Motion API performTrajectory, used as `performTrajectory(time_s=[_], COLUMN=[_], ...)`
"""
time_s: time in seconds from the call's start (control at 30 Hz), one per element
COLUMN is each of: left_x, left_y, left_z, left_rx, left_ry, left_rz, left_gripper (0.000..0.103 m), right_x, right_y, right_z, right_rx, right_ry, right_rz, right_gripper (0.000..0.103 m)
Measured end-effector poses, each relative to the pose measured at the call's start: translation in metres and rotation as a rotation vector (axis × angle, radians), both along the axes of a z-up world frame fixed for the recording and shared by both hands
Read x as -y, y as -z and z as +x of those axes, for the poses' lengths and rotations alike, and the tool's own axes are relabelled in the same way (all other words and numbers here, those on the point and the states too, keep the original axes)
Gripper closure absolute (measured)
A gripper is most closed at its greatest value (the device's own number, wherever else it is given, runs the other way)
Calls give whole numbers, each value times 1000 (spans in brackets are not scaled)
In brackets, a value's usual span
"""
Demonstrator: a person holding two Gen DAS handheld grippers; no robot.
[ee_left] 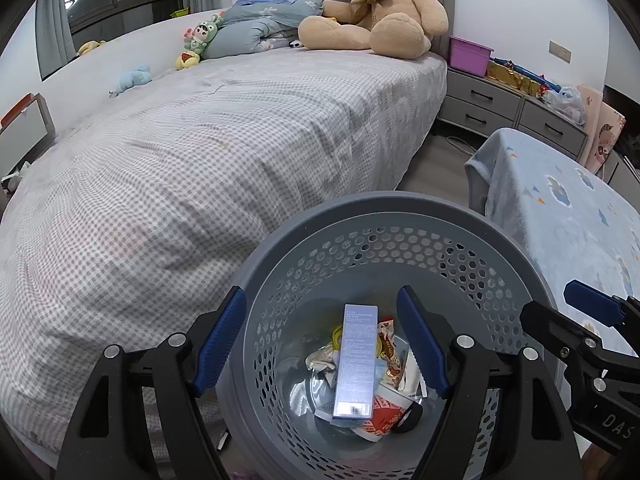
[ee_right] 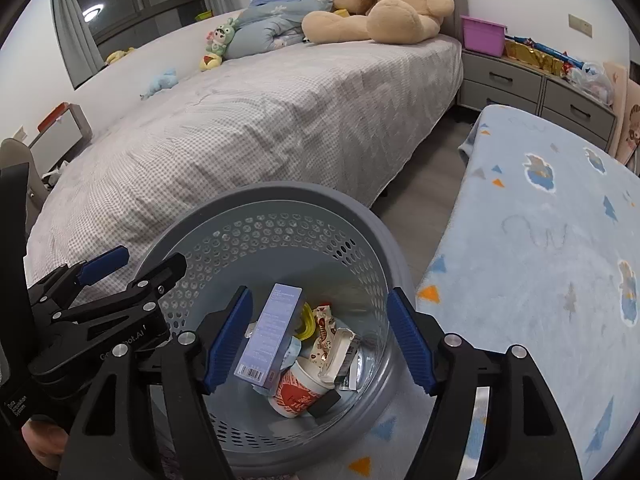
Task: Collect trash
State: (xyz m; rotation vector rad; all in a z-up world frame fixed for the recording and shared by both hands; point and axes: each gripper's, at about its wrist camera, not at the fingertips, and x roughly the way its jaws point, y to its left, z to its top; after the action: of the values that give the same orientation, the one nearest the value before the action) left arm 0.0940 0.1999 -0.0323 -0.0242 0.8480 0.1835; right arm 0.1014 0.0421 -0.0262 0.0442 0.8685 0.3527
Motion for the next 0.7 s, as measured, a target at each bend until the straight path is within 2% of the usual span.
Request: performTrajectory(time_s=[0.7], left_x=[-2], left_y=[-2], left_z=[-2], left_rx=[16], left_ry=[-21], left_rz=[7], left_gripper=[24], right_x=[2], right_y=[1], right_z=[-2], right_rx=[2], right_ry=[22], right_rz=[-13], right_gripper=[26])
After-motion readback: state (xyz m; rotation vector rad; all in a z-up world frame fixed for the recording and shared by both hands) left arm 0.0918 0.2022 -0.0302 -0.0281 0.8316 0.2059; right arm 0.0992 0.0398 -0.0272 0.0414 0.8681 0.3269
